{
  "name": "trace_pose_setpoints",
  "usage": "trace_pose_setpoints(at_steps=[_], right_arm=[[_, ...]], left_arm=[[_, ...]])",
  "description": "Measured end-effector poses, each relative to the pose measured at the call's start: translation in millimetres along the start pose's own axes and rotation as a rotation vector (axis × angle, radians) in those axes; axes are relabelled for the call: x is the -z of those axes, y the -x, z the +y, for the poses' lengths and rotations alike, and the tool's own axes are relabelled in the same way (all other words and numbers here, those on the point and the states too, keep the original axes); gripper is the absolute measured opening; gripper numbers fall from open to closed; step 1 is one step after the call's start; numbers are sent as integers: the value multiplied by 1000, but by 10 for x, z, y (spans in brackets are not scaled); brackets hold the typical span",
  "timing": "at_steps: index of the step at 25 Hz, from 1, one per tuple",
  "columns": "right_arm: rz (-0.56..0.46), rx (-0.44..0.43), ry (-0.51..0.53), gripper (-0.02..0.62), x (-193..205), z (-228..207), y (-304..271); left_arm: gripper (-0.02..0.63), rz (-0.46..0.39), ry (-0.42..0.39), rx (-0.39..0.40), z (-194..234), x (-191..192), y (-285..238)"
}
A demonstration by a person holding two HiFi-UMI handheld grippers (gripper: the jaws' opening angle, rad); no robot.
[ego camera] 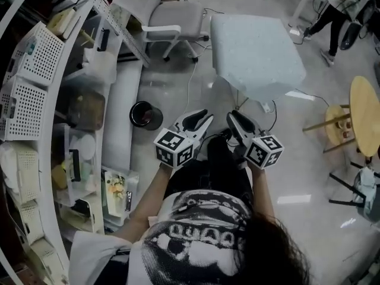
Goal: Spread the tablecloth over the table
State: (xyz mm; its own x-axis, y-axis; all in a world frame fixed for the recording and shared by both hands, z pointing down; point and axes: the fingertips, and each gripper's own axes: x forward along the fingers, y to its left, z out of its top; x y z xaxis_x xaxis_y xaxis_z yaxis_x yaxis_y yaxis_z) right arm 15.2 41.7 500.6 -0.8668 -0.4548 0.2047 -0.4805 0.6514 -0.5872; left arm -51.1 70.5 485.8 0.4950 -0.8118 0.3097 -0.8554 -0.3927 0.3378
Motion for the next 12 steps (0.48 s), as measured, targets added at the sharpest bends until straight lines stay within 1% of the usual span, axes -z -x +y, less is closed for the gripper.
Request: trace_pose_setpoints(at_steps=[4, 9, 12], right_arm=[[-3, 2, 24, 55, 57, 240, 146], [31, 56, 96, 20, 115, 376, 338], [52, 63, 124, -11, 191, 454, 370]], left_arm=[[89, -23, 5, 9, -159, 3, 189], [75, -45, 33, 25, -316, 58, 340], [53, -51, 56, 26, -351, 127, 438]])
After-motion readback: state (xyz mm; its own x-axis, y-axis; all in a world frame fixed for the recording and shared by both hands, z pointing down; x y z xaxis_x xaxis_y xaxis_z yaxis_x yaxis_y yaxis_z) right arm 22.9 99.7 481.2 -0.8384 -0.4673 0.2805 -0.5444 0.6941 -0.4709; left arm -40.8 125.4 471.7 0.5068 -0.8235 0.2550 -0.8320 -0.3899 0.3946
